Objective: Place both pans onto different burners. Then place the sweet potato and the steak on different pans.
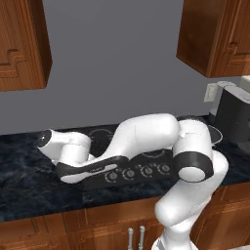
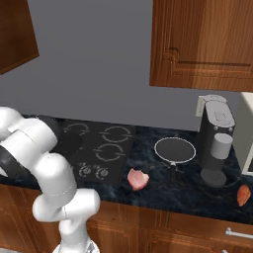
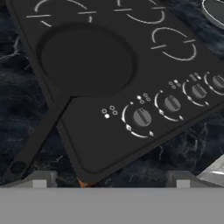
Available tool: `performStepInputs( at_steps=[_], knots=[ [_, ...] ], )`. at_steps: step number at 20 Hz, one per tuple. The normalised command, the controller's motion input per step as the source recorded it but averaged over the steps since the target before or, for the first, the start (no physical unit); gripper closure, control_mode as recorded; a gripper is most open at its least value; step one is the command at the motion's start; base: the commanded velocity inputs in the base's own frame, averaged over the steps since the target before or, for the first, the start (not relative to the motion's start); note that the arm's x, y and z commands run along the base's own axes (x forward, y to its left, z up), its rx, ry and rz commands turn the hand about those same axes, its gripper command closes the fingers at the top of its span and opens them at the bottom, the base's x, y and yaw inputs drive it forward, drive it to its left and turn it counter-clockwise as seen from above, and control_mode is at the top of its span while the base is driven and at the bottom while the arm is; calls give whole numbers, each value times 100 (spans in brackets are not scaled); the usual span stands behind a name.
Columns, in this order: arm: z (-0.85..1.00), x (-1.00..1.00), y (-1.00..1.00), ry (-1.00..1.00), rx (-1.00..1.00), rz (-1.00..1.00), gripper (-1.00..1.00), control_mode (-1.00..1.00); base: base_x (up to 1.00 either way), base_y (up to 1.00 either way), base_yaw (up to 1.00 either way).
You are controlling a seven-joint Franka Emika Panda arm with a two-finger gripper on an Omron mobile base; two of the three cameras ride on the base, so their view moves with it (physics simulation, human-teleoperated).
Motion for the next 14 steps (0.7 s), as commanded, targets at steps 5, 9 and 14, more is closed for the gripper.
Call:
performStepInputs(
  at_steps=[5,9,14],
  knots=[
    [54,-38,-68,-13,6,28,-100,-100,0,0,0],
    [43,-32,-55,-2,1,20,-100,-100,0,0,0],
    [14,-31,-53,0,1,8,-100,-100,0,0,0]
  ],
)
